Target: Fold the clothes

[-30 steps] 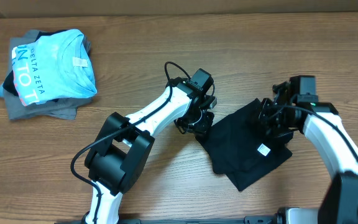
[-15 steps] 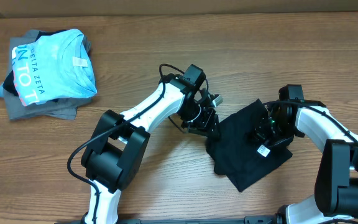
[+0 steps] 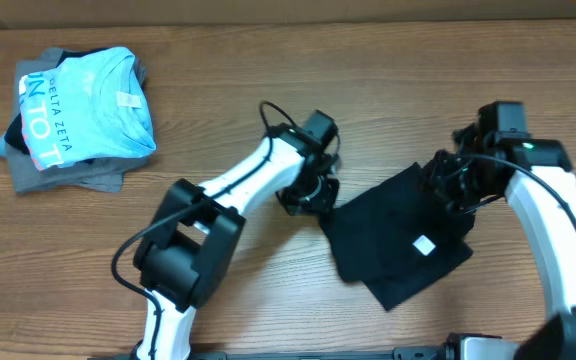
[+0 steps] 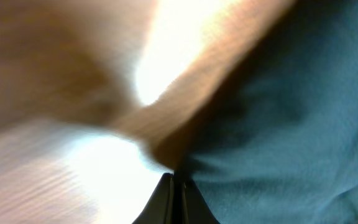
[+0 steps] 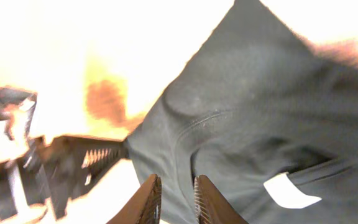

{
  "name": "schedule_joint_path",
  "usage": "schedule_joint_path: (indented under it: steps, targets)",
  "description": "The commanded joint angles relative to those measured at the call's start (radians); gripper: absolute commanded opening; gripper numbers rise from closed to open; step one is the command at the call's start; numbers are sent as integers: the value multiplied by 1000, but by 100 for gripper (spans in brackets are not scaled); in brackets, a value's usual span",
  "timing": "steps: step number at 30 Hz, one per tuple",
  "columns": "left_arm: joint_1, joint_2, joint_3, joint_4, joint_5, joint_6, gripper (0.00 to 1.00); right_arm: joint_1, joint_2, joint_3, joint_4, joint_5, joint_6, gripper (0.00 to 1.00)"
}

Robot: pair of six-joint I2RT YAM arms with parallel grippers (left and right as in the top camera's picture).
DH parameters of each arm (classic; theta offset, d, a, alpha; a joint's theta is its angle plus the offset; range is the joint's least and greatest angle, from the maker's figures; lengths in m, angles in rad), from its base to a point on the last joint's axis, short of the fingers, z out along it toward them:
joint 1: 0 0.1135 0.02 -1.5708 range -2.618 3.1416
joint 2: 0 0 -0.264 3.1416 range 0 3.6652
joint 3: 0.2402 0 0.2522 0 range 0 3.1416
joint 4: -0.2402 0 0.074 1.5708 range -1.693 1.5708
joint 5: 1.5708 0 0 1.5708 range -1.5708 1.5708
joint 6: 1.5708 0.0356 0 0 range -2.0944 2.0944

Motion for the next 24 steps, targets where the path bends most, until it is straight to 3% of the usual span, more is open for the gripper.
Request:
schedule_joint_path:
  steps: [1, 7, 12, 14, 18, 21, 24]
  targets:
    - [110, 9, 11, 36, -90, -28, 4, -4, -41, 26, -4, 18, -11, 24]
    - [277, 9, 92, 103, 159, -7, 6, -2, -8, 21, 45, 18, -40, 25]
    - [349, 8, 161, 75, 343, 22, 44, 15, 70, 21, 64, 9, -75, 24]
    - [352, 8, 164, 35, 400, 55, 49, 41, 108, 16, 57, -2, -112, 24]
    - [345, 8, 163, -125, 338, 142, 55, 119, 186, -19, 74, 0, -159, 24]
    - [332, 8, 159, -239, 197, 143, 61, 166, 244, -65, 118, 11, -165, 24]
    - [318, 8, 147, -290, 148, 147, 67, 178, 303, -100, 162, 18, -161, 24]
